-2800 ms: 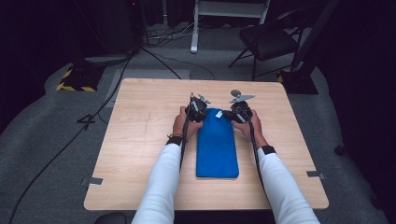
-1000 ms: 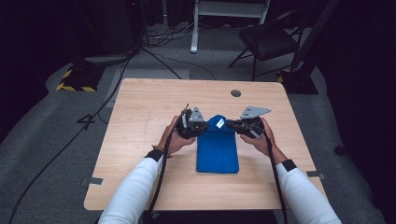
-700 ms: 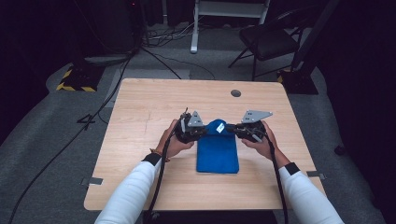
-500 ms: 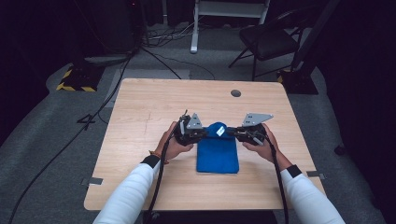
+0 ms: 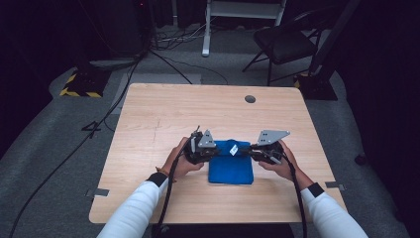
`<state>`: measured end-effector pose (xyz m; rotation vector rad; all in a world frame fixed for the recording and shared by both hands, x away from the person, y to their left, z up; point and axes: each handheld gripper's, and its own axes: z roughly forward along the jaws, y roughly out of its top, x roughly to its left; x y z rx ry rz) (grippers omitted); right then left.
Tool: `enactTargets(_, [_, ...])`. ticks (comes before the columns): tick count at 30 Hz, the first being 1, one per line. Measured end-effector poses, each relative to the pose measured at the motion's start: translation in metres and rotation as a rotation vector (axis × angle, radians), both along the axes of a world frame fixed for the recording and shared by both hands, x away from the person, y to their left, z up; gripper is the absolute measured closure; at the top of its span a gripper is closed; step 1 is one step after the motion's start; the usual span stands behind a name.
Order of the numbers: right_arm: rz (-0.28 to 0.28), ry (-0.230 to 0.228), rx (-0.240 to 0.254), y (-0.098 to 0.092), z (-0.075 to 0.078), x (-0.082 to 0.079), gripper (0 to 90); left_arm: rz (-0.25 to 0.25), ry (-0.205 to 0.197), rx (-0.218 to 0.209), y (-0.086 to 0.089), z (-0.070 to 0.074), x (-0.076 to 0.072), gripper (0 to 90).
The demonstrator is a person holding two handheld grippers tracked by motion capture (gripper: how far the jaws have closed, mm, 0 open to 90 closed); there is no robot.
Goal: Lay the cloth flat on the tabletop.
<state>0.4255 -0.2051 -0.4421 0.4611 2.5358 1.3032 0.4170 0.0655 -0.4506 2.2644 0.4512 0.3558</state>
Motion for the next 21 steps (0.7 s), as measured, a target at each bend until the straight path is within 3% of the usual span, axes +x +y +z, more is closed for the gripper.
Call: enactTargets(21, [0.058,0.049,-0.037,-0.012,-0.017,-0.028,83.6,-0.069,0.018,0.013,0.012,-0.011,-0.026,77.4])
